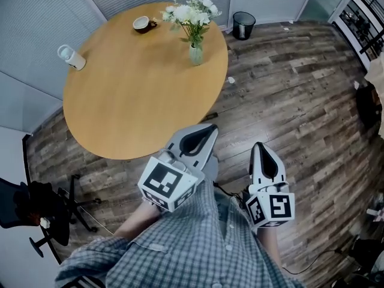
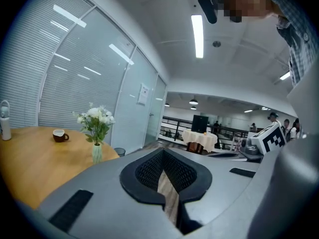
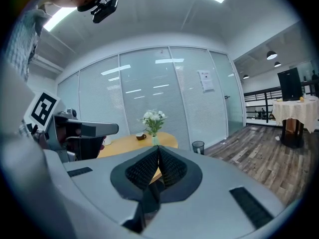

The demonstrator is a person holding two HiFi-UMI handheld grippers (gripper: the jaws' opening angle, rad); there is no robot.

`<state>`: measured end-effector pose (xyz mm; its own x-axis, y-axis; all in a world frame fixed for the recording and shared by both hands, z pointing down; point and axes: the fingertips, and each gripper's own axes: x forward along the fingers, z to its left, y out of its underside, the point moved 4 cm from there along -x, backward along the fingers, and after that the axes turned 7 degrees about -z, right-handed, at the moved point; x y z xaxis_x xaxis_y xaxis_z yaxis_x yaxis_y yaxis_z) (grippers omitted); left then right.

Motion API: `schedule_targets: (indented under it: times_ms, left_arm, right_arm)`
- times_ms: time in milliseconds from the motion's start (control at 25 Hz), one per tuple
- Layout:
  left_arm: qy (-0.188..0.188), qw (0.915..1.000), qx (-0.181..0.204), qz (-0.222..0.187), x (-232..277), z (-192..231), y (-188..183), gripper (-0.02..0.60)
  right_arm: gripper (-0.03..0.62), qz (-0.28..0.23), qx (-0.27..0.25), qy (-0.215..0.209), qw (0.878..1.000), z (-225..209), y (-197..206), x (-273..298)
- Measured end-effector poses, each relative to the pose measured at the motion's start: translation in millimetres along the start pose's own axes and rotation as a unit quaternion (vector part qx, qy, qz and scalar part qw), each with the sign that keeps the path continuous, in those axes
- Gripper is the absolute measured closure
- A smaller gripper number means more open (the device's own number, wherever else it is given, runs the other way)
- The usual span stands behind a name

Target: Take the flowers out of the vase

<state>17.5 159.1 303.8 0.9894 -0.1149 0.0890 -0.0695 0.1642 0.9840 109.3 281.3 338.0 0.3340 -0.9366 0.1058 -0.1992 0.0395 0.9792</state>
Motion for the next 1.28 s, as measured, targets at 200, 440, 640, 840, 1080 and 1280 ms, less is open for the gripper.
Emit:
schedule_targets:
  times_ms: [200,440,640,840,1080,1280]
  left_arm:
    - [-0.006,1.0000,-0.003,0.005,34.1,32.1,-7.0,0.574]
    - [-0.015,0.9998,-0.011,0.004,75.3,75.6,-17.2,0.574]
    - [-0.038,0.9992,-0.011,0.001,93.6,113.9,-22.3,0.574]
    - [-0.071,0.9972,-0.019,-0.008,101.0,159.1,-26.5,0.574]
    - [-0.122,0.9926,0.003,0.004,109.0,205.5,-14.4,0.574]
    - [-0.127,0.9907,0.029,0.039,116.6,224.6,7.7,0.510]
  right_arm:
    - [0.585,0.019,-0.013,-0.005,1.000,-15.0,-1.9,36.2]
    - [0.585,0.022,-0.019,-0.010,1.000,-31.1,-17.4,95.9]
    - [0.585,0.026,-0.033,-0.042,0.998,-29.8,-26.4,149.3]
    - [0.585,0.027,-0.040,-0.077,0.996,-19.3,-33.4,200.9]
    - [0.583,0.035,-0.045,-0.108,0.993,-9.6,-33.4,242.9]
    - [0.585,0.046,-0.049,-0.125,0.990,-5.0,-28.7,256.5]
